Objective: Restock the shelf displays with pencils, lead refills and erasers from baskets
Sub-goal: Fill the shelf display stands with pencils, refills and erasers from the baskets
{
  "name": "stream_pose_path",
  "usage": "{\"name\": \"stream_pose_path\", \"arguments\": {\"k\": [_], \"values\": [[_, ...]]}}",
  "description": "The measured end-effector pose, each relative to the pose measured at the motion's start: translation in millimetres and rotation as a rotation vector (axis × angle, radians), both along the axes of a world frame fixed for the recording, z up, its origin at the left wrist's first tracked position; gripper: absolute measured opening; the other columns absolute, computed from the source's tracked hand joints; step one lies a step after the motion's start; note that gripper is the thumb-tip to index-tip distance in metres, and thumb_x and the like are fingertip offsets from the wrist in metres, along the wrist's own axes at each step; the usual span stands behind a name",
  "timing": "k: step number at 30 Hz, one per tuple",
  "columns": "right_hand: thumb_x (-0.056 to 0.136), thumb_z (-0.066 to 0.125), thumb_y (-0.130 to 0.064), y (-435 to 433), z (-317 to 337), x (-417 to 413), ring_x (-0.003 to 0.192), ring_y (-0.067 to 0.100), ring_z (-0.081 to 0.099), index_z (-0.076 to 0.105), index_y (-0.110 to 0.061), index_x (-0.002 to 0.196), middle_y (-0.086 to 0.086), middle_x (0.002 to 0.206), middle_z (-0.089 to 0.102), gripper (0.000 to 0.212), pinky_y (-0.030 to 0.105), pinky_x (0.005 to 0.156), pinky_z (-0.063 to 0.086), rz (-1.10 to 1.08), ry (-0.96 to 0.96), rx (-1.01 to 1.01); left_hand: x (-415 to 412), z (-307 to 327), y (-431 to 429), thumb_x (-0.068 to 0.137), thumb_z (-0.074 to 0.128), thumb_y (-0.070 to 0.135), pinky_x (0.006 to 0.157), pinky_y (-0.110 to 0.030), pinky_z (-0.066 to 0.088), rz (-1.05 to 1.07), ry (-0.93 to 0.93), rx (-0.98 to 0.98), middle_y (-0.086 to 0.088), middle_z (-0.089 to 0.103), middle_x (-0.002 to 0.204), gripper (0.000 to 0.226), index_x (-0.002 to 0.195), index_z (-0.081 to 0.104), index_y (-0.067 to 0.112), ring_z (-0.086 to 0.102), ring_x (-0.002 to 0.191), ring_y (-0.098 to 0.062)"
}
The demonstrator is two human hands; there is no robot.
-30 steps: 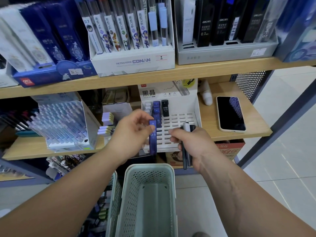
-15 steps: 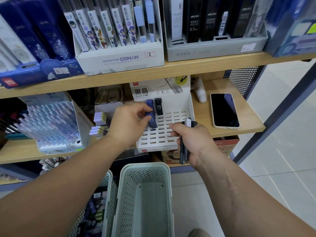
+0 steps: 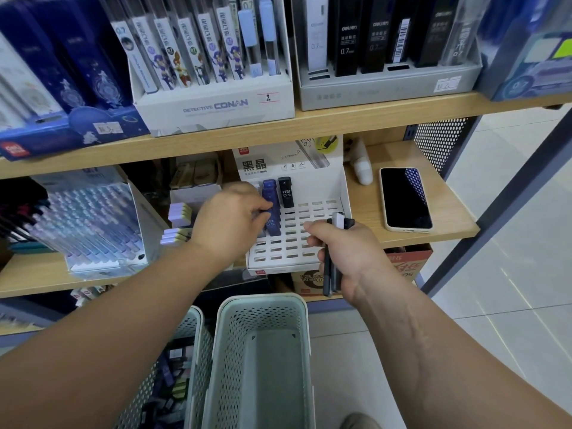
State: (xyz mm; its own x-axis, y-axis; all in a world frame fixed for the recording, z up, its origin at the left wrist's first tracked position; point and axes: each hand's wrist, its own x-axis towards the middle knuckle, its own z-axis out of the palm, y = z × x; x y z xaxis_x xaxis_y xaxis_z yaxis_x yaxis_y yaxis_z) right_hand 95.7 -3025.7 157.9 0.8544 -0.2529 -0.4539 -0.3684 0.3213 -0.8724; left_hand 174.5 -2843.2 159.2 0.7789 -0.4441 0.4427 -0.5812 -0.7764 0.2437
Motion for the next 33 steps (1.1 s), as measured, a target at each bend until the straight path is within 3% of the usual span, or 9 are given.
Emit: {"name": "stream_pose_path", "arguments": {"k": [4, 7, 10, 12, 14, 20, 25, 29, 33], "values": [[0.083, 0.082, -0.028, 0, 1, 0, 0.050, 0.010, 0.048, 0.067, -0.013, 0.093, 0.000, 0.067, 0.063, 0.023, 0.027, 0.053, 0.043, 0.022, -0.006, 0.119, -5, -2, -4, 0.081, 0.078, 0.015, 0.061, -0.037, 0.056, 0.004, -0.041, 0.147, -0.006, 0.064, 0.100, 0.031, 0.112, 0.076, 0.012, 0.067, 0.083, -0.029], [0.084, 0.081, -0.033, 2, 3, 1, 0.049, 0.011, 0.049, 0.064, -0.015, 0.093, -0.002, 0.062, 0.058, 0.026, 0.026, 0.050, 0.045, 0.010, -0.006, 0.229, -21, 5, -7, 0.088, 0.072, 0.024, 0.065, -0.033, 0.053, 0.014, -0.073, 0.032, -0.004, 0.064, 0.101, 0.028, 0.114, 0.074, 0.014, 0.064, 0.081, -0.021], [0.087, 0.079, -0.033, 7, 5, 1, 0.048, 0.012, 0.052, 0.061, -0.014, 0.097, -0.002, 0.059, 0.055, 0.028, 0.026, 0.050, 0.046, -0.019, -0.007, 0.278, -54, 11, -16, 0.091, 0.069, 0.033, 0.065, -0.027, 0.046, 0.033, 0.306, -0.334, 0.010, 0.065, 0.081, 0.011, 0.094, 0.073, 0.022, 0.054, 0.066, -0.006], [0.088, 0.077, -0.031, 10, 5, 0, 0.047, 0.013, 0.051, 0.059, -0.013, 0.089, -0.001, 0.057, 0.052, 0.025, 0.025, 0.049, 0.046, -0.055, 0.003, 0.302, -78, 10, -24, 0.086, 0.077, 0.032, 0.060, -0.025, 0.044, 0.056, 0.670, -0.537, 0.010, 0.063, 0.069, 0.010, 0.089, 0.072, 0.023, 0.051, 0.058, -0.007], [0.088, 0.077, -0.031, 14, 5, 0, 0.047, 0.014, 0.051, 0.058, -0.011, 0.090, 0.001, 0.059, 0.051, 0.027, 0.026, 0.048, 0.048, -0.097, 0.004, 0.319, -99, 6, -30, 0.081, 0.082, 0.022, 0.059, -0.028, 0.048, 0.074, 0.827, -0.603, 0.004, 0.066, 0.069, 0.014, 0.091, 0.072, 0.025, 0.053, 0.057, -0.011], [0.087, 0.078, -0.036, 18, 7, -5, 0.040, 0.010, 0.060, 0.060, -0.014, 0.089, -0.005, 0.052, 0.063, 0.028, 0.021, 0.039, 0.045, -0.097, -0.013, 0.236, -114, 6, -27, 0.093, 0.067, 0.010, 0.051, -0.015, 0.044, 0.192, 0.868, -0.703, 0.000, 0.069, 0.065, 0.013, 0.085, 0.073, 0.018, 0.059, 0.048, -0.005], [0.079, 0.084, -0.044, 18, 5, -4, 0.050, 0.010, 0.056, 0.065, -0.015, 0.096, -0.001, 0.070, 0.065, 0.039, 0.025, 0.049, 0.047, -0.098, 0.020, 0.130, -107, 8, -17, 0.098, 0.058, 0.007, 0.050, -0.026, 0.046, 0.309, 0.893, -0.964, -0.007, 0.063, 0.068, 0.014, 0.094, 0.071, 0.013, 0.054, 0.054, -0.015], [0.083, 0.083, -0.032, 18, 6, -4, 0.049, 0.008, 0.055, 0.066, -0.017, 0.091, -0.004, 0.063, 0.066, 0.024, 0.023, 0.045, 0.045, -0.053, 0.026, 0.131, -98, 10, -8, 0.096, 0.060, 0.006, 0.052, -0.027, 0.050, 0.310, 0.844, -1.119, -0.007, 0.064, 0.068, 0.013, 0.098, 0.072, 0.010, 0.058, 0.057, -0.017], [0.082, 0.084, -0.033, 15, 7, -5, 0.044, 0.007, 0.048, 0.065, -0.016, 0.090, -0.009, 0.052, 0.059, 0.026, 0.023, 0.045, 0.043, -0.037, 0.036, 0.135, -88, 14, -7, 0.097, 0.061, 0.007, 0.055, -0.025, 0.054, 0.301, 0.735, -1.204, -0.008, 0.066, 0.069, 0.012, 0.101, 0.072, 0.010, 0.060, 0.059, -0.016]]}}
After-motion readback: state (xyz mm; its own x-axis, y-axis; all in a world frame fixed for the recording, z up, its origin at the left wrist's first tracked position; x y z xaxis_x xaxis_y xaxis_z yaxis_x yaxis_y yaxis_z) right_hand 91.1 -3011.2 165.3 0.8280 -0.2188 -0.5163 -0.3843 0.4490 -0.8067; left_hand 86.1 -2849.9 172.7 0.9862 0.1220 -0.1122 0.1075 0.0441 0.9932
